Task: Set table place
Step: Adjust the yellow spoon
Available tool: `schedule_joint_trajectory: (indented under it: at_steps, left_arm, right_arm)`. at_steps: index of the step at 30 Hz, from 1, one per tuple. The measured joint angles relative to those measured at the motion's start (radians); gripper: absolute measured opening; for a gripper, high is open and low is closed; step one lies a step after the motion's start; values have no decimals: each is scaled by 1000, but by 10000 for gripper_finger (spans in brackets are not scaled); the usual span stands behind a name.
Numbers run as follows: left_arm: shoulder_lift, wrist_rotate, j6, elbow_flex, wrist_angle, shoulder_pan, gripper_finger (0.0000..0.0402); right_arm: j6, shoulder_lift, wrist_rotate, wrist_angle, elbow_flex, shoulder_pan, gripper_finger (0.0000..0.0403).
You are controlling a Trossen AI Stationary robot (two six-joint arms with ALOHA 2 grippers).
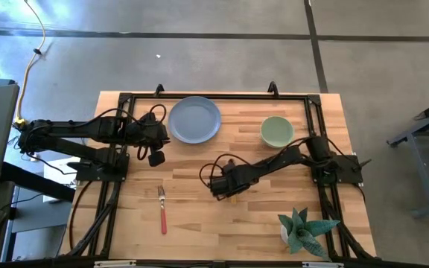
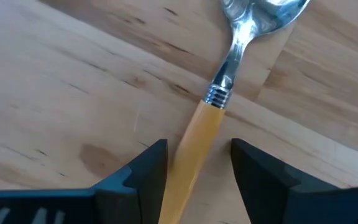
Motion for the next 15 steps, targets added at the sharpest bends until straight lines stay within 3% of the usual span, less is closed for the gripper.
schedule_joint_trajectory:
  at_steps: [5, 11, 15]
  left_arm:
    - [0, 0, 0, 0, 0, 0, 37]
    - [0, 0, 0, 0, 0, 0, 37]
    - [0, 0, 0, 0, 0, 0, 37]
  right_arm:
    - [26, 24, 8, 2, 4, 0, 140]
    - [27, 20, 21, 6, 2, 0, 23]
    - [33, 22, 26, -26, 27, 0, 17]
